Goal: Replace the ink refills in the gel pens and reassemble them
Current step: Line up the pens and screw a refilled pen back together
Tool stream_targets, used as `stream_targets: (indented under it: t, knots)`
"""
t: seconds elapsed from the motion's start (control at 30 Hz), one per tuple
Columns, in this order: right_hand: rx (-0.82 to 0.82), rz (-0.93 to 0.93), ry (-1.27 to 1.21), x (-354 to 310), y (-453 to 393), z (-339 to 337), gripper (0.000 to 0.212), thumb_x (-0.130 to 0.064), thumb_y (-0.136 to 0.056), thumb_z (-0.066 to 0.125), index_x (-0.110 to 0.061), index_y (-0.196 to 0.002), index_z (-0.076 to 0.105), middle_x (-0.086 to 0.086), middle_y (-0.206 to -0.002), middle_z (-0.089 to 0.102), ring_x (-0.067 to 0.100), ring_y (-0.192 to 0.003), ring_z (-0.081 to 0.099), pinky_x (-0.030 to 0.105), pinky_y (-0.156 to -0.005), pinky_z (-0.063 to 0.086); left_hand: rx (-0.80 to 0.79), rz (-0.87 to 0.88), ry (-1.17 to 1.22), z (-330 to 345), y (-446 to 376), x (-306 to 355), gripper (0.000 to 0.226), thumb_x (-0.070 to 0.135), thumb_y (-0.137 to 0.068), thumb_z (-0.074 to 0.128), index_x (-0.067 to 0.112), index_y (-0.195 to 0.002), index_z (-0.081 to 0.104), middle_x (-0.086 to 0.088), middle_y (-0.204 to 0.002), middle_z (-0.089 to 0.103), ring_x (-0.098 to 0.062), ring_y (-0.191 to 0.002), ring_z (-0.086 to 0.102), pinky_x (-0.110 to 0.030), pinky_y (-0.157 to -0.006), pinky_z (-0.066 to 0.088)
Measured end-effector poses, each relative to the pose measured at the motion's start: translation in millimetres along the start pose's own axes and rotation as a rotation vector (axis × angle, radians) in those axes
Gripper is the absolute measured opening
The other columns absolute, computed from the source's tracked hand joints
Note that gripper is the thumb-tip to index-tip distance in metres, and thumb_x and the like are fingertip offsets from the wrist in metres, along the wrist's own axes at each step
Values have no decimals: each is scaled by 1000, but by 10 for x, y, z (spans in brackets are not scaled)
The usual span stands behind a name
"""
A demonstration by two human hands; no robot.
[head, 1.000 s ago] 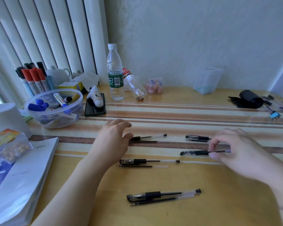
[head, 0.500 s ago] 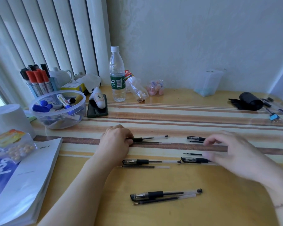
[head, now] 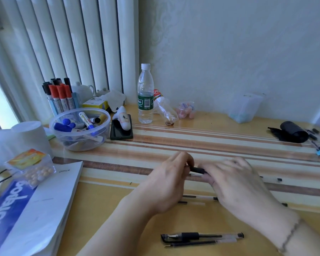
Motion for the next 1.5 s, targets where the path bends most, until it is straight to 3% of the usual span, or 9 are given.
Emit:
stream_targets:
  t: [0.1,0.2,0.47,0.77,1.0,1.07,1.17,1.33,1.5]
  knots:
    - [-32,-9,-101,58,23,142,38,-47,-93,26,-38,-106,60,-19,-86,66,5,-68,60,20,-50,36,-23,90,-198,32,8,34,19,37,-99,41,25,-109,52,7,-100,56,-16,-86,56,-32,-73,46]
    - [-69,-32,-239,43,69,167,38,-53,-93,23,-40,-100,58,-22,-80,61,2,-68,57,22,-54,44,-42,161,-347,98,24,103,14,27,-96,43,22,-103,55,5,-92,59,-21,-81,57,-34,-70,45]
    - [29,-83,-222,84,109,138,22,-32,-92,50,-33,-73,62,-29,-62,48,-4,-51,50,7,-43,25,-130,142,-314,151,53,102,18,35,-96,38,32,-108,52,0,-78,66,-27,-64,53,-35,-55,42]
    - [99,-22,-410,305,151,59,42,-52,-97,31,-35,-76,64,-19,-50,49,6,-51,51,17,-44,33,-2,84,-221,-27,25,18,28,49,-97,38,27,-87,51,6,-61,47,-17,-58,47,-35,-51,41]
    - [338,75,-493,323,193,-101,14,-32,-67,82,-27,-79,76,-25,-63,63,-2,-49,54,21,-44,46,-6,9,73,11,-3,-4,40,39,-99,41,22,-63,37,4,-54,37,-18,-51,37,-40,-49,34]
    - [310,35,-531,291,188,-98,22,-46,-74,74,-28,-86,73,-27,-71,61,-5,-60,57,12,-52,44,36,-12,132,-10,-12,-22,45,42,-99,41,21,-59,36,0,-53,38,-16,-48,35,-39,-48,33]
    - [233,3,-561,279,165,-25,38,-50,-93,46,-23,-95,72,-17,-75,62,1,-69,59,22,-56,48,71,-24,163,-30,-15,-37,47,37,-99,44,14,-57,46,-1,-48,40,-17,-44,38,-36,-45,34]
    - [261,15,-492,274,152,-31,16,-42,-83,63,-26,-85,67,-22,-76,55,0,-71,53,18,-57,41,72,-75,246,-37,-10,-69,42,30,-98,50,11,-65,66,8,-42,32,-9,-39,30,-21,-43,26]
    - [217,31,-476,252,157,15,31,-62,-79,54,-34,-93,54,-22,-77,46,1,-68,50,25,-51,43,59,-76,247,-26,-23,-43,34,29,-98,52,13,-75,71,9,-45,38,-7,-41,33,-16,-45,26]
Point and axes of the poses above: each hand's wrist, its own y-axis away from the middle knuckle, its own z-axis out of the palm, x = y × z, the point moved 7 cm from there along -y, towards the middle knuckle
